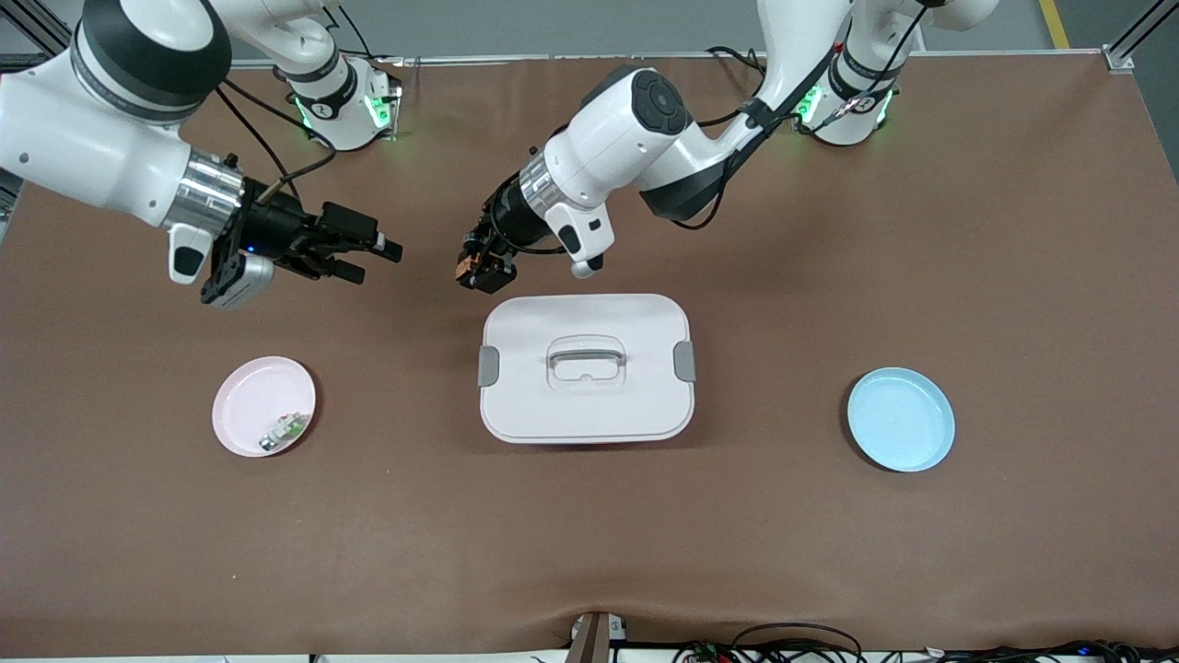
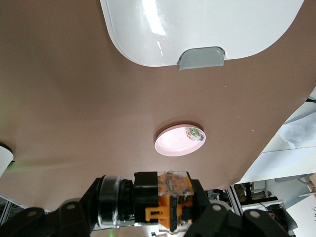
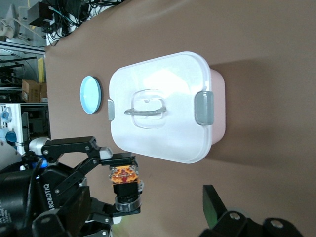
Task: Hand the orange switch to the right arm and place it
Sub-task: 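Hold the switch with the left gripper while the right gripper approaches it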
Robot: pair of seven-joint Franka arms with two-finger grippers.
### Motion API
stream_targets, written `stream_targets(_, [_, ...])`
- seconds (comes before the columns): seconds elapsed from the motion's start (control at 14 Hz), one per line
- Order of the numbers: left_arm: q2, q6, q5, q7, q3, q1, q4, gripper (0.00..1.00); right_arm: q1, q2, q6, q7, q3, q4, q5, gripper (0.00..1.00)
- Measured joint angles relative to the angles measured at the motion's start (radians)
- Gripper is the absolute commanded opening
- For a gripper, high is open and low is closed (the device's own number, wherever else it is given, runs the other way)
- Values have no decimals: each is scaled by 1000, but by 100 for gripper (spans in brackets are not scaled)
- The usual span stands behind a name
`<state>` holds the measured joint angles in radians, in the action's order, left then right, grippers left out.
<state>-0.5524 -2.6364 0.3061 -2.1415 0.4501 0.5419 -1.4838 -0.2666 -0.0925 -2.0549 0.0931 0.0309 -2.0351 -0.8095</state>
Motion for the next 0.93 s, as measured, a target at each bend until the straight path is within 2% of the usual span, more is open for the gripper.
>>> stream_targets(0.43, [0,0,0,0,-1,0,4,22,-164,-8,-263,0,-1,-125,-83,100])
stream_targets(0.93, [0,0,0,0,-1,0,4,22,-185,0,-286,0,1,-134,-87,100])
